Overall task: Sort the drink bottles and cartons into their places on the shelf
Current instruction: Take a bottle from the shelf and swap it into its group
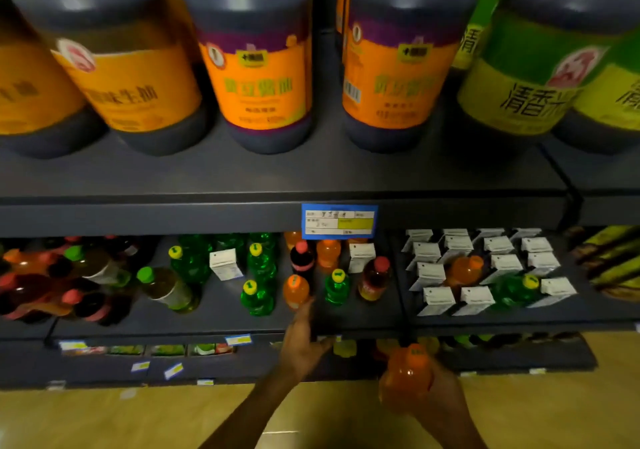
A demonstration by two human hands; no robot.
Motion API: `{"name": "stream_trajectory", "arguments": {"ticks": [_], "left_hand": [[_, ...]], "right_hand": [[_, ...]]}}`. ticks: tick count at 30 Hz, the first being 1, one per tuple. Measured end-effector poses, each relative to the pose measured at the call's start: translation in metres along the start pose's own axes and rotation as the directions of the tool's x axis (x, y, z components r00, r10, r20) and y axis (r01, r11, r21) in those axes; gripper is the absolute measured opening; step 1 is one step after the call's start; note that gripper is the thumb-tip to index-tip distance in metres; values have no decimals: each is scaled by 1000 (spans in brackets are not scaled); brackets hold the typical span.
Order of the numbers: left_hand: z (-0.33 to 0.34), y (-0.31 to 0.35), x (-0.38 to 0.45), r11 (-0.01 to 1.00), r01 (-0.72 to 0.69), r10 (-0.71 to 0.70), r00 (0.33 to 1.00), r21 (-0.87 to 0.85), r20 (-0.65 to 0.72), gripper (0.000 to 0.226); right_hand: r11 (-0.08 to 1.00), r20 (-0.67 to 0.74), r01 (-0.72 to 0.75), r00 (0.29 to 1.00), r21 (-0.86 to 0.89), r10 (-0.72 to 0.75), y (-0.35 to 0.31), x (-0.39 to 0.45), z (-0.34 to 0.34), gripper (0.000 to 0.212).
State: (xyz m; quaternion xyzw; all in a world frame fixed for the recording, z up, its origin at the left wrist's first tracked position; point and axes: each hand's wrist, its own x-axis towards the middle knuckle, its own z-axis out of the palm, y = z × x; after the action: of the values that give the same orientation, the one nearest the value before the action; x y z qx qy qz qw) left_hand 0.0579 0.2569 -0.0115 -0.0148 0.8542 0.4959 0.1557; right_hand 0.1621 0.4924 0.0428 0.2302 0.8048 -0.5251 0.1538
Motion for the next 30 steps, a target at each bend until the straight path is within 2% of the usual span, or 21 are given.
{"name": "stream_trajectory", "arguments": {"ticks": [5, 7, 10, 13, 15, 20, 24, 26, 30], "left_hand": [[34, 8, 55, 997, 11, -16, 998, -76, -55, 104], [44, 9, 72, 999, 3, -7, 997, -49, -76, 103], [56, 3, 92, 1000, 26, -27, 995, -6, -96, 85], [60, -2, 102, 999, 25, -20, 987, 33, -158, 67], [58, -1, 98, 996, -4, 18, 987, 86, -162, 64], [35, 18, 45, 988, -87, 112, 971, 126, -213, 68], [-10, 50, -28, 981, -193, 182, 962, -34, -205, 67], [-35, 66, -71, 969, -228, 203, 953, -94, -225, 68], [-68, 77, -144, 967, -232, 200, 946, -103, -256, 78]], "right_hand": [[999, 4, -42, 999, 11, 42, 27, 6, -4, 52], [998, -9, -51, 999, 25, 51, 36, 8, -8, 53], [997, -14, -66, 998, 32, 67, 47, 11, -11, 65], [983, -31, -129, 990, 129, 134, 56, 20, -15, 91], [983, -36, -121, 991, 139, 127, 57, 25, -16, 94], [986, -105, -52, 992, 160, 69, 36, 22, -15, 72], [994, -107, 45, 994, 102, -34, 0, 0, -18, 61], [996, -117, 77, 991, 44, -71, -21, -19, -22, 63], [989, -95, 120, 987, -87, -128, -49, -56, -30, 76]]}}
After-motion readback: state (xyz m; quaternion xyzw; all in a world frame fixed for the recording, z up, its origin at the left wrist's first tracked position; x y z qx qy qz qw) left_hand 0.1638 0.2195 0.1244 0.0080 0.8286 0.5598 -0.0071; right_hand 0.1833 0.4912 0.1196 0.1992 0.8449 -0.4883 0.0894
